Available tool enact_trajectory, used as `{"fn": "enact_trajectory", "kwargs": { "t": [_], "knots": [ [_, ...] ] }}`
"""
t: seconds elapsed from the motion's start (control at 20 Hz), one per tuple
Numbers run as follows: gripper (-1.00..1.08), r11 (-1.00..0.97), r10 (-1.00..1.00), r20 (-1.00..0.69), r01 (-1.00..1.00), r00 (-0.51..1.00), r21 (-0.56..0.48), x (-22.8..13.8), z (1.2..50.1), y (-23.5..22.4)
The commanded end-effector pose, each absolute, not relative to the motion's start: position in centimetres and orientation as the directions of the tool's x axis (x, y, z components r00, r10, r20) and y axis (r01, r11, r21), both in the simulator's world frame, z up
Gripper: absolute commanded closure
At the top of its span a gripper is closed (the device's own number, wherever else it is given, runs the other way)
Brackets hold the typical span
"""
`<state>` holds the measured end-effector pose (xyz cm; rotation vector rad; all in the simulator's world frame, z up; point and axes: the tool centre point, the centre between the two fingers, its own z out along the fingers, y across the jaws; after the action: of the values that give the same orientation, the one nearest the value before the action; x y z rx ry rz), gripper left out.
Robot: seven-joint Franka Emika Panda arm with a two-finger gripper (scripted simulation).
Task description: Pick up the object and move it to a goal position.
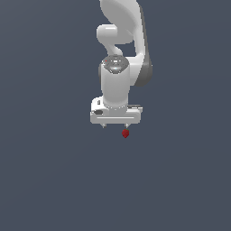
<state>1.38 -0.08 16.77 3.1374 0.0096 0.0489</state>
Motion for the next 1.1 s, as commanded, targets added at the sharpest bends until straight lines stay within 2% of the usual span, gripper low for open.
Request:
{"fn": "enact_trajectory", "kwargs": {
  "t": [0.0, 0.55, 1.05],
  "knots": [
    [-0.92, -1.0, 0.006, 0.031, 0.006, 0.999, 0.004, 1.4, 16.8, -0.1],
    [-0.92, -0.999, 0.024, 0.016, 0.023, 1.0, 0.04, 0.8, 15.7, -2.0],
    [-0.92, -0.999, -0.019, 0.017, -0.019, 1.0, 0.034, 0.6, 15.3, -1.5]
  ]
}}
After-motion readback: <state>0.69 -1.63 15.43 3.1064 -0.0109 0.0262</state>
